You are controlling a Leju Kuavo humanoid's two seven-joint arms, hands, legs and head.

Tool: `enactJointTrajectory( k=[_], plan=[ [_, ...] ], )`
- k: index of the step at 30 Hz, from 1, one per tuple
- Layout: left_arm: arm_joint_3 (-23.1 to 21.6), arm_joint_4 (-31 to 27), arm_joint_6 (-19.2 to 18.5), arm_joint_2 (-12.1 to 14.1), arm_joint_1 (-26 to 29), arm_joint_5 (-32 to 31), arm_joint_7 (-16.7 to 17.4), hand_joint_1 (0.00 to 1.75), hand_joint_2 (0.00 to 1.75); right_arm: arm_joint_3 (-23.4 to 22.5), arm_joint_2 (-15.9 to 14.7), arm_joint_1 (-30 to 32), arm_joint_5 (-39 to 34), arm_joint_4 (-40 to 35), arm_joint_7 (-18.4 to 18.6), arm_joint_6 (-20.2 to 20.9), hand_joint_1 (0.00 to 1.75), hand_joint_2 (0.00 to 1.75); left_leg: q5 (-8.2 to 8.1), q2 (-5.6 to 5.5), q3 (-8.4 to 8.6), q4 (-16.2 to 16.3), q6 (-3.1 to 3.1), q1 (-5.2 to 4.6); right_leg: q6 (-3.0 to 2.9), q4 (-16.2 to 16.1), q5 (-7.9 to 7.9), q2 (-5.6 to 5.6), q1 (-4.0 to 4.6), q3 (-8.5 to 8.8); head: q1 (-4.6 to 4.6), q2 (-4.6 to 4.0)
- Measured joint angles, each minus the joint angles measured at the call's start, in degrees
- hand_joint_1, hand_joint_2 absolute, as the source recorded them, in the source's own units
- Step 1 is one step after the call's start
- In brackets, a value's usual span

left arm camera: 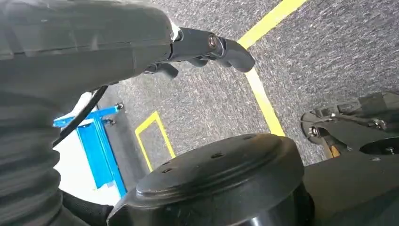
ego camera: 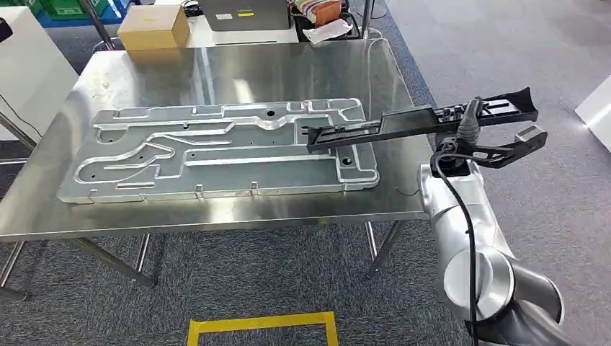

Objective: Take the parts from the cabinet and place them on the table.

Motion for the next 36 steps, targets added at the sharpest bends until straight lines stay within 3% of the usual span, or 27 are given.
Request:
enactJointTrajectory(
  k=[10, 24, 36],
  plan=[
    [-0.5, 0.0, -0.5, 0.1, 0.2, -0.4, -2.3, 0.0, 1.75, 1.4, -1.3, -1.0, 2.0, 0.8, 0.5, 2.4, 1.75, 1.75, 0.0, 0.01, 0.01, 0.0, 0.0, 0.0, 0.0, 0.0, 0.0, 0.01, 0.0, 0.0, 0.0, 0.0],
    [-0.7, -0.1, 0.5, 0.1, 0.2, 0.5, -1.2, 0.0, 1.75, 2.5, -1.4, -3.5, 4.0, 0.1, 1.2, -1.9, 1.75, 1.75, 0.02, 0.01, 0.04, 0.0, 0.02, -0.01, 0.0, 0.0, 0.0, 0.01, 0.0, 0.01, 0.0, 0.0],
    [-1.6, -0.2, 0.7, 0.2, -0.2, 0.3, -0.6, 0.0, 1.75, 2.4, -2.5, -2.0, 3.2, -1.4, 0.3, 1.6, 1.75, 1.75, 0.01, 0.03, 0.05, 0.0, 0.04, -0.05, 0.0, 0.0, 0.0, 0.01, -0.02, 0.0, 0.0, 0.0]
  ],
)
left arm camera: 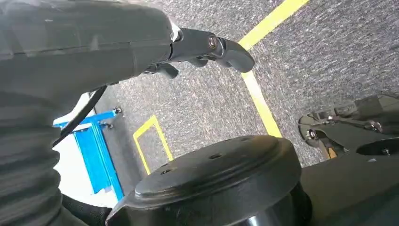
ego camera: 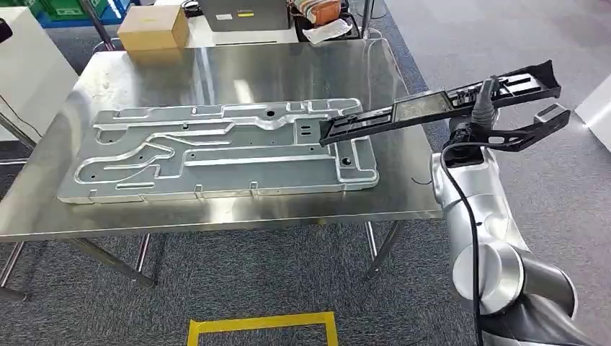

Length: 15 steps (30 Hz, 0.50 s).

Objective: Take the parts from the cabinet and place them on the table.

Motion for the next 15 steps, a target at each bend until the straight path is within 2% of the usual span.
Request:
enactJointTrajectory(
  k=[8, 12, 15],
  plan=[
    [-0.1, 0.0, 0.2, 0.7, 0.0, 0.1, 0.0, 0.0, 1.75, 0.0, 0.0, 0.0, -0.2, -0.9, -0.7, 2.6, 1.75, 1.75, 0.01, 0.0, 0.01, 0.0, 0.0, 0.0, 0.0, 0.0, 0.01, 0.0, 0.0, 0.01, 0.0, 0.0],
    [-0.1, 0.0, 0.3, 0.9, 0.0, 0.6, -0.2, 0.0, 1.75, 0.0, 0.6, -0.6, -0.4, -2.5, 0.3, 6.7, 1.75, 1.75, 0.01, 0.0, -0.02, 0.0, 0.0, 0.0, 0.0, 0.0, 0.01, -0.01, -0.02, 0.0, 0.0, 0.0],
    [-0.2, 0.0, 0.3, 0.9, 0.0, 0.9, -0.2, 0.0, 1.75, 0.0, 1.2, -1.7, -0.4, -3.5, 0.7, 7.3, 1.75, 1.75, 0.01, 0.0, -0.01, 0.0, 0.0, 0.01, 0.0, 0.0, 0.01, -0.01, -0.01, 0.01, 0.0, 0.0]
  ],
)
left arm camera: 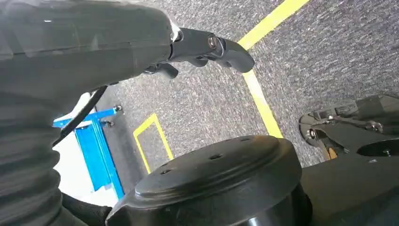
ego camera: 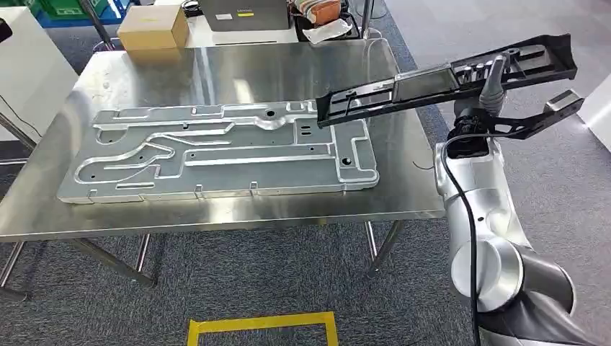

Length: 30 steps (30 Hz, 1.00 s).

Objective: Take the parts from the cabinet and place them on the table.

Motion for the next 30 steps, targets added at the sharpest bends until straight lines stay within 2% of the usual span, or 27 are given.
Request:
enactJointTrajectory(
  k=[6, 11, 16, 30],
  plan=[
    [-0.1, 0.0, -0.1, 0.0, 0.0, 0.6, 0.2, 0.0, 1.75, 1.0, 2.2, -0.8, 0.5, -3.5, 1.7, 4.5, 1.75, 1.75, 0.0, 0.0, -0.01, 0.0, 0.0, 0.0, 0.0, 0.0, 0.0, 0.0, -0.01, 0.0, 0.0, 0.0],
    [-0.6, 0.0, -0.2, 0.0, 0.0, 1.1, 0.2, 0.0, 1.75, 3.1, 4.2, -2.2, 0.5, -9.2, 4.7, 3.7, 1.75, 1.75, 0.01, -0.01, 0.0, 0.0, 0.0, 0.01, 0.0, 0.0, 0.0, 0.0, 0.01, 0.0, 0.0, 0.0],
    [-1.2, 0.0, -0.4, 0.1, -0.1, 1.0, 0.2, 0.0, 1.75, 4.2, 4.8, -2.5, 0.5, -12.2, 5.3, 3.5, 1.75, 1.75, 0.01, -0.03, -0.01, 0.0, 0.0, 0.0, 0.0, 0.0, 0.0, -0.01, 0.0, 0.01, 0.0, 0.0],
    [-2.7, 0.0, -0.4, 0.2, -0.6, -0.1, 0.4, 0.0, 1.75, 4.7, 4.4, -2.5, -0.2, -13.4, 5.5, 3.6, 1.75, 1.75, 0.0, 0.0, 0.01, 0.0, 0.0, -0.01, 0.0, 0.0, 0.0, 0.0, 0.0, 0.0, 0.0, 0.0]
  ],
)
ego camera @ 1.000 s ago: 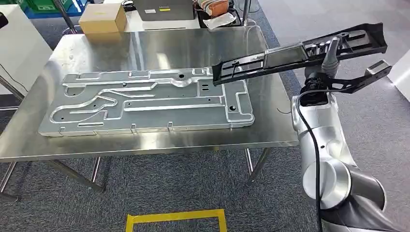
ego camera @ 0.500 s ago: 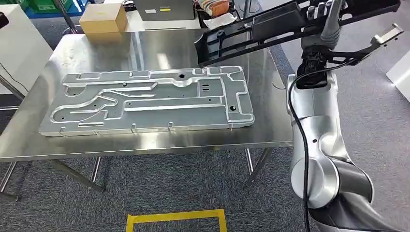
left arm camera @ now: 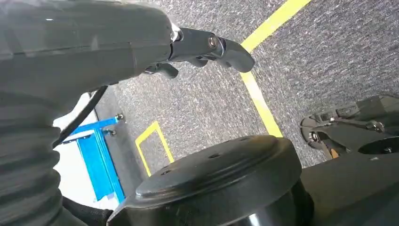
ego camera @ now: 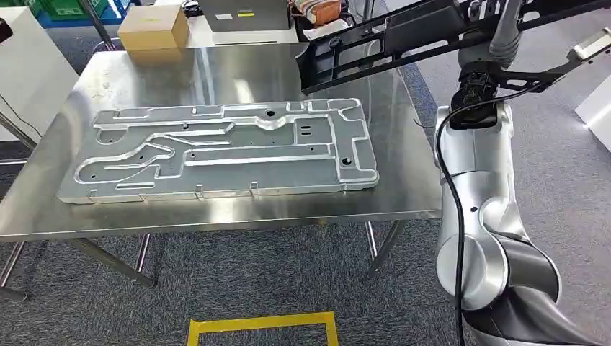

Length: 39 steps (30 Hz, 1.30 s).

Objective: Take the parts from the cabinet and place them on the table.

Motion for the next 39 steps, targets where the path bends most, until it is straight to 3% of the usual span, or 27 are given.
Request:
enactJointTrajectory(
  k=[10, 15, 17, 18, 19, 21, 23, 24, 25, 26, 28, 29, 30, 31, 34, 35, 36, 38, 39],
  plan=[
    [-1.3, 0.0, 0.7, 0.1, -0.5, -1.0, 2.0, 0.0, 1.75, -0.1, -1.4, 1.7, -1.6, 1.8, -1.8, 0.0, 1.75, 1.75, 0.0, 0.0, 0.01, 0.0, 0.0, 0.0, 0.0, 0.0, 0.0, -0.01, -0.01, 0.01, 0.0, 0.0],
    [-1.4, -0.2, 1.2, 0.4, -0.5, -0.8, 2.1, 0.0, 1.75, -0.2, -2.1, 3.0, -1.6, 3.6, -2.8, 0.1, 1.75, 1.75, -0.07, -0.01, -0.27, 0.5, 0.31, -0.37, 0.45, -0.2, 0.34, -0.02, -0.47, 0.0, 0.0, 0.0],
    [-1.4, -0.3, 1.2, 0.5, -0.5, -0.7, 2.1, 0.0, 1.75, -0.3, -2.4, 3.1, -1.6, 4.1, -2.8, 0.1, 1.75, 1.75, 0.14, 0.12, -0.33, 0.4, 0.7, -0.51, 0.93, -0.8, 0.69, 0.12, -0.58, 0.14, 0.0, 0.0],
    [-1.4, -0.3, 1.2, 0.5, -0.5, -0.7, 2.1, 0.0, 1.75, -0.3, -2.5, 3.1, -1.5, 4.2, -2.8, 0.1, 1.75, 1.75, 0.56, 0.3, -0.09, -0.4, 1.2, -0.43, 1.32, -1.2, 0.99, 0.32, -0.28, 0.42, 0.0, 0.0],
    [-1.4, -0.4, 1.3, 0.5, -0.4, -0.7, 2.1, 0.0, 1.75, -0.3, -2.7, 3.2, -1.5, 4.2, -2.8, 0.2, 1.75, 1.75, 1.5, 0.51, 0.98, -1.8, 1.56, 0.43, 1.37, -1.3, 0.77, 0.21, -0.47, 0.39, 0.0, 0.0],
    [-1.5, -0.5, 1.4, 0.5, -0.3, -0.7, 2.0, 0.0, 1.75, -0.4, -3.0, 3.2, -1.5, 4.5, -2.8, 0.3, 1.75, 1.75, 2.08, 0.8, 1.34, -2.7, 1.94, 0.41, 1.68, 3.4, -2.18, -0.71, -0.17, -1.73, 0.02, 0.0],
    [-1.6, -0.5, 1.4, 0.5, -0.2, -0.8, 2.0, 0.0, 1.75, -0.4, -3.1, 3.5, -1.4, 4.9, -2.8, 0.2, 1.75, 1.75, 2.05, 0.95, 1.28, -2.6, 1.9, 0.41, 2.0, 12.6, -5.65, -1.02, -0.26, -6.17, 0.02, 0.0],
    [-1.7, -0.5, 1.4, 0.5, -0.2, -0.8, 2.0, 0.0, 1.75, -0.4, -3.2, 3.7, -1.3, 5.1, -2.8, 0.2, 1.75, 1.75, 1.94, 0.92, 1.34, -2.6, 1.81, 0.44, 2.12, 15.3, -5.84, -1.12, -0.33, -7.65, 0.02, 0.0],
    [-1.8, -0.5, 1.4, 0.5, -0.2, -0.7, 2.0, 0.0, 1.75, -0.5, -3.2, 4.0, -1.3, 5.3, -2.8, 0.2, 1.75, 1.75, 1.7, 0.87, 1.52, -2.5, 1.62, 0.54, 2.19, 14.8, -4.54, -1.21, -0.39, -7.8, 0.02, 0.0],
    [-1.9, -0.6, 1.4, 0.5, -0.2, -0.7, 1.9, 0.0, 1.75, -0.5, -3.2, 4.0, -1.3, 5.4, -2.7, 0.2, 1.75, 1.75, 1.34, 0.75, 1.78, -2.3, 1.28, 0.67, 2.19, 12.0, -2.34, -1.27, -0.43, -6.55, 0.02, 0.0],
    [-1.9, -0.7, 1.5, 0.5, -0.2, -0.6, 1.9, 0.0, 1.75, -0.5, -3.2, 3.9, -1.0, 5.5, -2.5, 0.2, 1.75, 1.75, 0.17, 0.63, 2.48, -1.7, 0.58, 0.98, 2.39, 2.1, 3.12, -1.32, -0.7, -1.85, 0.02, 0.0],
    [-2.0, -0.7, 1.6, 0.6, -0.2, -0.5, 1.9, 0.0, 1.75, -0.5, -3.3, 4.0, -0.8, 5.7, -2.5, 0.2, 1.75, 1.75, -0.42, 0.58, 2.13, -1.7, 0.02, 0.86, 2.25, 1.2, 1.25, -1.13, -0.52, -1.15, 0.02, 0.0],
    [-2.0, -0.7, 1.6, 0.7, -0.3, -0.5, 1.9, 0.0, 1.75, -0.5, -3.3, 3.7, -0.6, 6.0, -2.5, 0.3, 1.75, 1.75, -0.89, 0.61, 1.93, -0.8, -0.45, 0.66, 1.68, 0.0, 0.88, -0.89, -0.19, -0.56, 0.09, 0.0],
    [-2.0, -0.8, 1.6, 0.7, -0.4, -0.4, 2.0, 0.0, 1.75, -0.5, -3.3, 3.8, -0.5, 6.1, -2.4, 0.3, 1.75, 1.75, -0.9, 0.56, 1.63, -1.1, -0.62, 0.64, 0.28, 0.5, 0.24, -0.92, -0.16, -0.82, 0.0, 0.0],
    [-2.1, -0.8, 1.7, 0.7, -0.3, -0.2, 2.1, 0.0, 1.75, -0.5, -3.3, 4.2, -0.3, 6.6, -2.5, 0.4, 1.75, 1.75, -1.95, 0.86, 2.29, -1.3, -1.45, 0.78, -1.1, 0.5, -0.66, -1.07, -0.11, -0.67, -0.02, 0.0],
    [-2.1, -0.8, 1.7, 0.7, -0.4, -0.2, 2.2, 0.0, 1.75, -0.5, -3.3, 4.0, -0.3, 6.6, -2.5, 0.4, 1.75, 1.75, -2.82, 1.75, 1.64, 0.8, -1.47, 0.66, -1.49, 0.5, -0.91, -1.13, -0.03, -0.48, 0.0, 0.0],
    [-2.1, -0.8, 1.7, 0.7, -0.5, 0.0, 2.2, 0.0, 1.75, -0.5, -3.3, 3.7, -0.2, 6.7, -2.4, 0.4, 1.75, 1.75, -4.44, 2.07, -0.07, 4.5, -1.49, 0.43, -1.79, 0.5, -1.1, -1.13, 0.09, -0.3, 0.0, 0.0],
    [-2.2, -0.8, 1.7, 0.7, -0.8, 0.2, 2.2, 0.0, 1.75, -0.5, -3.3, 3.7, -0.1, 6.9, -2.4, 0.4, 1.75, 1.75, -8.07, 2.15, -4.33, 14.0, -1.33, -0.28, -2.34, 0.5, -1.59, -1.23, 0.6, 0.23, 0.0, 0.0],
    [-2.2, -0.9, 1.6, 0.6, -0.9, 0.3, 2.3, 0.0, 1.75, -0.5, -3.3, 3.9, -0.1, 7.1, -2.4, 0.3, 1.75, 1.75, -8.87, 2.15, -5.83, 17.7, -0.99, -0.83, -2.56, 0.5, -1.93, -1.29, 0.96, 0.71, 0.0, 0.0]
  ],
)
